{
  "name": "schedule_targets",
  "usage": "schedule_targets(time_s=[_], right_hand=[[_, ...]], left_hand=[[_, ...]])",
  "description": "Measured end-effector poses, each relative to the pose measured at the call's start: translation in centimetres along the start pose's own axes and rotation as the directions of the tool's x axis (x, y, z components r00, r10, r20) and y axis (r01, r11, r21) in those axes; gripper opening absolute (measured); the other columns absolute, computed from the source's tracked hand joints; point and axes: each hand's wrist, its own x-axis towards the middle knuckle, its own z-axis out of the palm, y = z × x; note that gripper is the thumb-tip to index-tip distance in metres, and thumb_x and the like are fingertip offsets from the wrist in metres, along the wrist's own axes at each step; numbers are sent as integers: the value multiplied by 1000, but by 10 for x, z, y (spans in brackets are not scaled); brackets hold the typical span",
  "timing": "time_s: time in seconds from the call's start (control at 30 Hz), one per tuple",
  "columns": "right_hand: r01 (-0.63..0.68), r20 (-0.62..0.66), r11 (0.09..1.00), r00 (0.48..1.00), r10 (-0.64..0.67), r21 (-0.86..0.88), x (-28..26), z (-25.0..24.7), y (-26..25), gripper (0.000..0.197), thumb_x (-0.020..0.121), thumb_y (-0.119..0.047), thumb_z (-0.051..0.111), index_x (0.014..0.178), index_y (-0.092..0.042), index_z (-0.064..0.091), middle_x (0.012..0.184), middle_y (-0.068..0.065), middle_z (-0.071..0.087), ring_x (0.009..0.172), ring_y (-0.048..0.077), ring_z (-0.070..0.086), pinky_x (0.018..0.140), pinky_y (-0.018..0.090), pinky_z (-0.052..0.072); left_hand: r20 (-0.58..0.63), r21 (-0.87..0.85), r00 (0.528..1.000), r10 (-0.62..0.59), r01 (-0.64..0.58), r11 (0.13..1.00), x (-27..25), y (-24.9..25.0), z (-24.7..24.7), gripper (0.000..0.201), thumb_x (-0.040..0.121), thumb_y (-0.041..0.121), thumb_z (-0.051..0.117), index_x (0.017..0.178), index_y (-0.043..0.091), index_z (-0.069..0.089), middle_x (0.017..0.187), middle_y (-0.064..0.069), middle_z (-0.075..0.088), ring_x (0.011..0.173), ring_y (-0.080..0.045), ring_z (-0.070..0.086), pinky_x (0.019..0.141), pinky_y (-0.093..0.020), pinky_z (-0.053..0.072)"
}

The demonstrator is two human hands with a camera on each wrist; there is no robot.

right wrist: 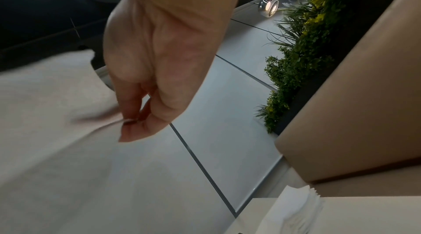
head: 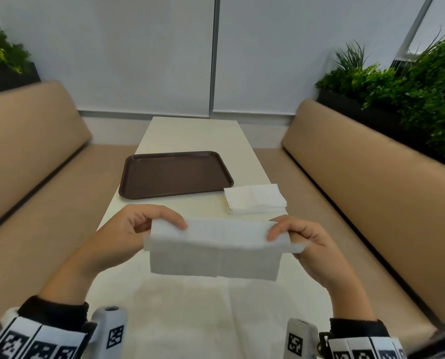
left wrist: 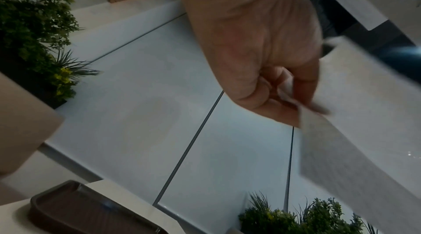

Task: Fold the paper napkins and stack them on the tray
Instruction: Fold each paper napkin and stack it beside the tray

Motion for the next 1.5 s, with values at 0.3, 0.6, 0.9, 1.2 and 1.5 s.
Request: schedule_targets(time_s=[0.3,0.6,0.9,1.2,1.5], right_hand=[[-109,-40,994,993,108,-21,4,-7,11,10,77,-4,71,84,-11,74,97,-3,67,82,19,62,76,23,49],[-311,-290,945,918,271,-102,62,-44,49,23,87,1,61,80,-18,73,79,12,62,72,23,55,68,33,45],[-432,-481,830,844,236,-352,191,-122,98,30,86,2,58,113,-12,62,110,10,63,89,24,64,70,24,53],[-574,-433,485,818,379,-660,239,-154,190,42,91,0,51,132,-8,52,137,14,49,119,30,52,96,31,43],[-574,-492,154,789,369,-805,226,-130,200,45,88,-6,43,130,-20,47,141,14,26,124,31,28,97,39,28]], left_hand=[[-90,154,995,-37,51,987,21,1,4,24,72,47,77,85,27,76,90,-19,71,79,-39,64,82,-54,52],[-229,35,937,-263,278,960,106,-48,32,24,85,-6,61,93,14,72,78,15,72,64,6,64,54,-5,43],[-286,-130,872,-397,375,918,259,-124,58,22,86,-5,61,101,9,67,113,-15,62,104,-28,60,87,-34,52],[-288,176,825,-487,545,820,308,-214,84,43,78,0,72,119,6,61,122,-13,57,115,-25,54,96,-31,46],[-290,534,849,-441,526,662,309,-222,100,46,90,17,60,135,14,49,136,-10,33,126,-27,32,103,-27,31]])
